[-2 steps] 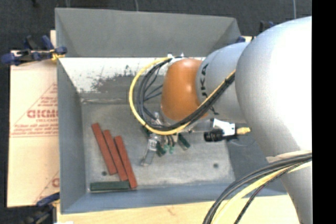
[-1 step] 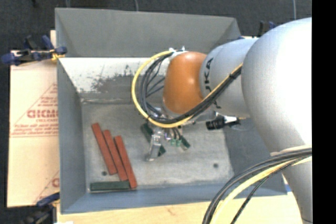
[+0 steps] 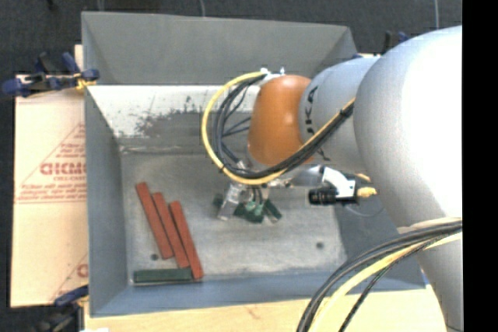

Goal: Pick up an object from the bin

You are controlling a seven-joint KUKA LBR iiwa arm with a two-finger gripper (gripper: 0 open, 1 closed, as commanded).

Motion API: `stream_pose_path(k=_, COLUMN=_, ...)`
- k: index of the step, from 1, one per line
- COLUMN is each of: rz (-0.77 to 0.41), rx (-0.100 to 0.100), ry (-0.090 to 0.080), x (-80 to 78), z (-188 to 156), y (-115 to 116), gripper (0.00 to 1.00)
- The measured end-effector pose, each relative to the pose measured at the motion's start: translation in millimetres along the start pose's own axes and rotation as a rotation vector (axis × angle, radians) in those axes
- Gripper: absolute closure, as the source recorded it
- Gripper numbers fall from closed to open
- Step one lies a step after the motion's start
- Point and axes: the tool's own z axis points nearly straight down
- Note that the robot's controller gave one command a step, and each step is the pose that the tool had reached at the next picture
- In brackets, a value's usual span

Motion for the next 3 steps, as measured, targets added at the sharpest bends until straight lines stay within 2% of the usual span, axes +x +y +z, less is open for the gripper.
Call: stream_pose_path(k=3, rz=-0.002, rx=0.005, ry=0.006, x=1.2, z=-15, y=-1, gripper=1.0)
